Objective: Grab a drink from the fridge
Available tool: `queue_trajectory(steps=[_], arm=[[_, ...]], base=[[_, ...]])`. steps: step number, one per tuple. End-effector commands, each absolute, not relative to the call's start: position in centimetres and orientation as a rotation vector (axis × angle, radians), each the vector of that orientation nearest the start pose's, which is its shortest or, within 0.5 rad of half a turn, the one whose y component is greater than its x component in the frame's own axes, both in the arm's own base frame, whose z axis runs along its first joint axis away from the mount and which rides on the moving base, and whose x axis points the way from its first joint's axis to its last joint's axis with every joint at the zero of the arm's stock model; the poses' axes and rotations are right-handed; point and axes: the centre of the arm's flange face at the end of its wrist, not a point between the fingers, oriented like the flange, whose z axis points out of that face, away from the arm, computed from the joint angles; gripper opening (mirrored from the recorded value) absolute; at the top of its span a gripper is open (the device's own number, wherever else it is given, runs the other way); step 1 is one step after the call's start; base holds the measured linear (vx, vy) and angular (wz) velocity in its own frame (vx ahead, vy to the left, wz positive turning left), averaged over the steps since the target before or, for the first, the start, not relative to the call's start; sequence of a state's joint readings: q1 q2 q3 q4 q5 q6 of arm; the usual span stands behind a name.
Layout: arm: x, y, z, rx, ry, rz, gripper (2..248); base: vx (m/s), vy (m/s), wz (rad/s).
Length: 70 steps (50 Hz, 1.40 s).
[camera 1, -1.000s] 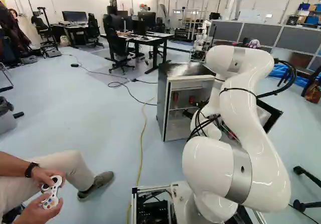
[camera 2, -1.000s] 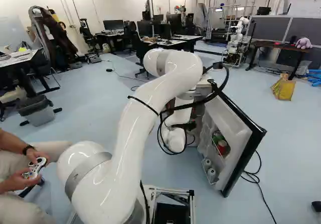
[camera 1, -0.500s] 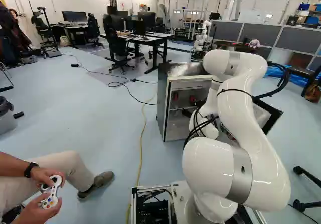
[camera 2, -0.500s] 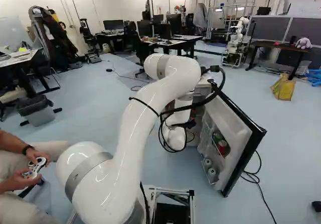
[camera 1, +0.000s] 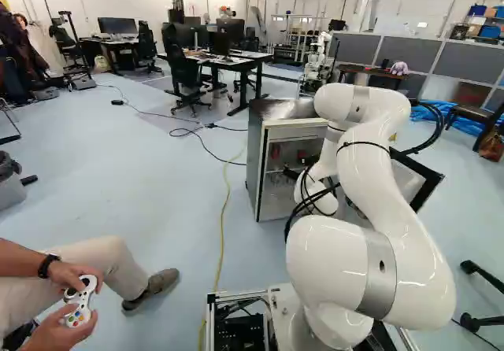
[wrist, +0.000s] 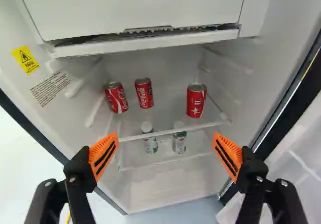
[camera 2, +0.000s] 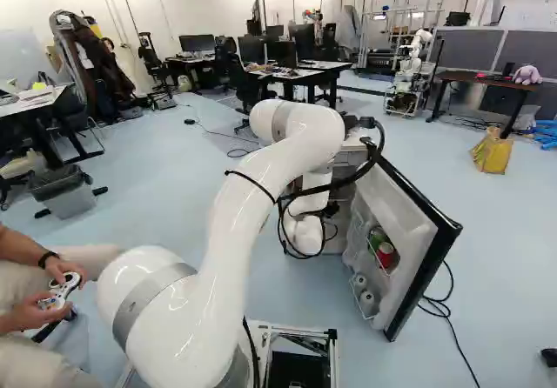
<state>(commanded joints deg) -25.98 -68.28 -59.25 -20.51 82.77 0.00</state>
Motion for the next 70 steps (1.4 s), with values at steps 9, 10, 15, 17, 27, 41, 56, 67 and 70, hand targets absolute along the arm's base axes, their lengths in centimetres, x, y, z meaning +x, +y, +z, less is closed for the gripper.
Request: queue_trajectory(steps=[9,10,15,17,27,41,56,67,70], arm=[[49.6,-20.0,3.7,-2.506,0.176,-1.929,247],[49.7,-20.0,3.6,-2.505,0.176,-1.931,247],[50.3,-19.9,3.5,-2.503,0.176,-1.943,247],[50.5,-19.9,3.4,-2.502,0.176,-1.948,247],[51.6,-19.9,3.1,-2.497,0.180,-1.974,247],[53.3,-20.3,2.4,-2.498,0.193,-2.005,247],[55.0,-20.7,1.6,-2.509,0.212,-2.024,247],[56.3,-21.0,0.9,-2.520,0.229,-2.034,247],[56.6,-21.1,0.7,-2.524,0.235,-2.035,247]], base=[[0.000,0.000,0.000],[0.000,0.000,0.000],[0.000,0.000,0.000],[0.000,0.000,0.000],[0.000,0.000,0.000],[0.000,0.000,0.000],[0.000,0.000,0.000],[0.000,0.000,0.000],[0.000,0.000,0.000]])
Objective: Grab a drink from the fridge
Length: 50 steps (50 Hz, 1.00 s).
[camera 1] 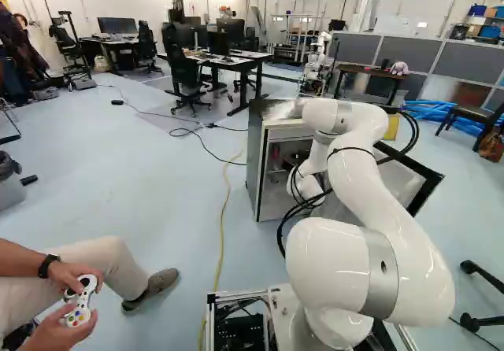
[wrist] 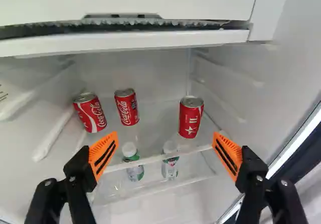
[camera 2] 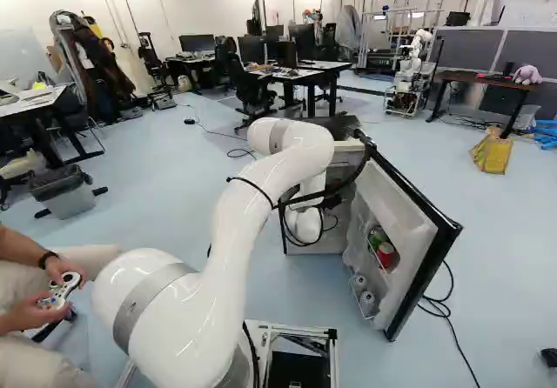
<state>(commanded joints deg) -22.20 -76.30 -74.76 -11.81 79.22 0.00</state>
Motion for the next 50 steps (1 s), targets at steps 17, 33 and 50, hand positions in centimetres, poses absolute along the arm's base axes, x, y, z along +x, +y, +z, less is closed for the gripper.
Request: queue_trajectory(steps=[17,33,50], arm=[[57.6,-21.7,0.0,-2.555,0.274,-2.028,247],[57.7,-21.7,-0.1,-2.559,0.279,-2.026,228],[57.7,-21.7,-0.1,-2.559,0.279,-2.026,192]], base=[[0.000,0.000,0.000],[0.000,0.000,0.000],[0.000,0.000,0.000]])
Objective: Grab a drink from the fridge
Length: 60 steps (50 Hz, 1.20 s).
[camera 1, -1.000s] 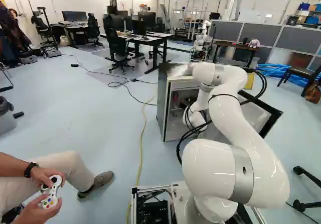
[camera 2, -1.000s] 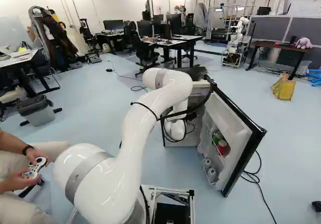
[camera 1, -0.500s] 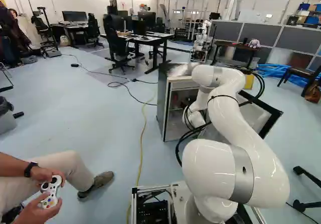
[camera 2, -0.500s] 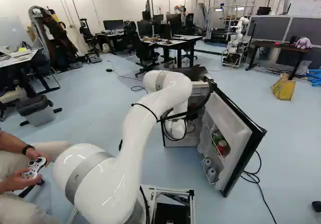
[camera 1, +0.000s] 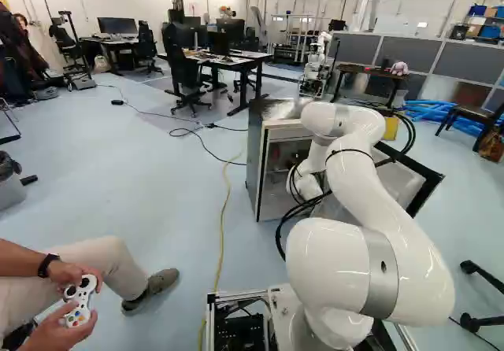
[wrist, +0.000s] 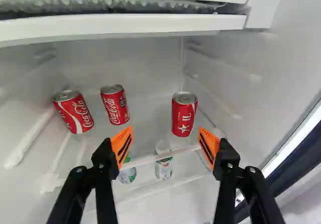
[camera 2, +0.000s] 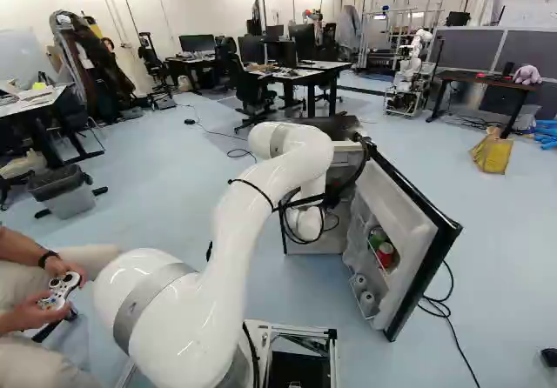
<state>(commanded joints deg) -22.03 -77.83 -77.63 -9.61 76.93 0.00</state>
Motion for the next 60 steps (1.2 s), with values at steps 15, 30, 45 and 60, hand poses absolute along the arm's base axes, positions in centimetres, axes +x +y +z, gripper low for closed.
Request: queue_trajectory(steps=[15,30,45,60], arm=[[57.7,-21.7,-0.1,-2.559,0.279,-2.026,178],[58.3,-21.8,-0.4,-2.548,0.271,-2.041,178],[59.5,-22.0,-0.8,-2.529,0.260,-2.069,178],[60.8,-22.9,-1.5,-2.519,0.269,-2.099,178]], base=[[0.000,0.000,0.000],[0.000,0.000,0.000],[0.000,0.000,0.000],[0.000,0.000,0.000]])
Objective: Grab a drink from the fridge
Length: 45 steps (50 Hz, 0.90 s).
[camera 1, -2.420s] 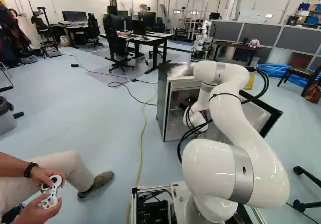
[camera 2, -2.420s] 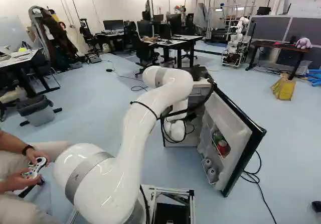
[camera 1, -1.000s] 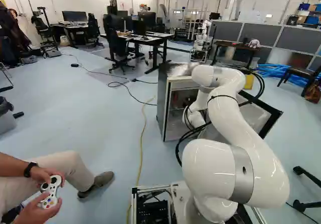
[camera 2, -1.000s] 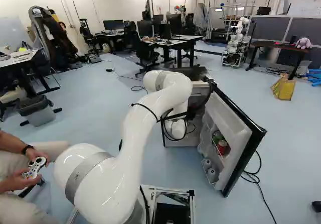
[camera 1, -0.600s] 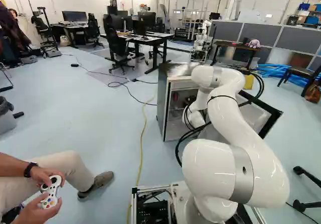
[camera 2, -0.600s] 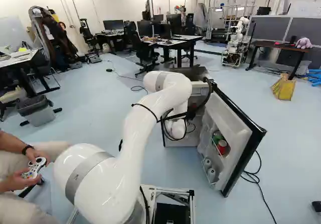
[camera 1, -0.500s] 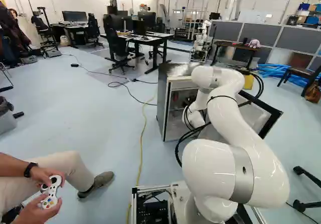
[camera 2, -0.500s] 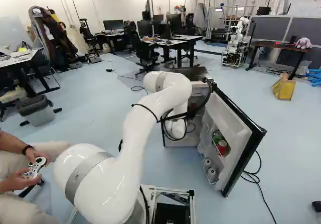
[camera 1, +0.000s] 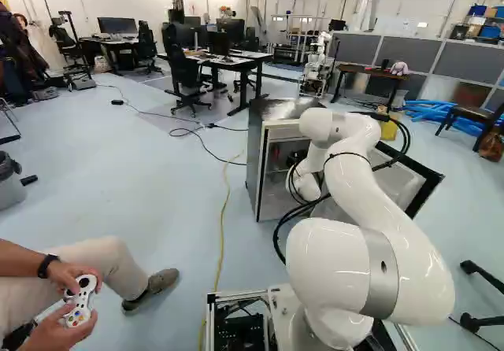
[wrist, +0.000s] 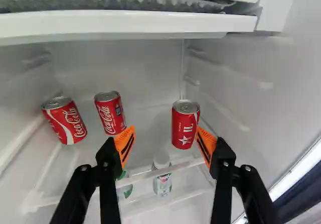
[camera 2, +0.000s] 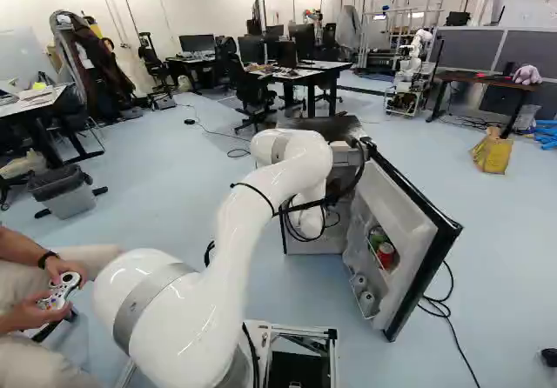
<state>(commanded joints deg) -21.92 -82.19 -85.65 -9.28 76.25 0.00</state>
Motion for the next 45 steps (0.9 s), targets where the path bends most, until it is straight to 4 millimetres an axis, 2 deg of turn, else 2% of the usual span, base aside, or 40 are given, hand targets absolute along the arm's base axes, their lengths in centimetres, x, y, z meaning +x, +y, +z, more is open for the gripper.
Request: queue_trajectory(steps=[16,45], arm=[[62.1,-24.5,-2.6,-2.527,0.306,-2.123,178],[65.4,-25.9,-4.7,-2.507,0.334,-2.184,178]], base=[[0.000,0.000,0.000],[0.000,0.000,0.000]])
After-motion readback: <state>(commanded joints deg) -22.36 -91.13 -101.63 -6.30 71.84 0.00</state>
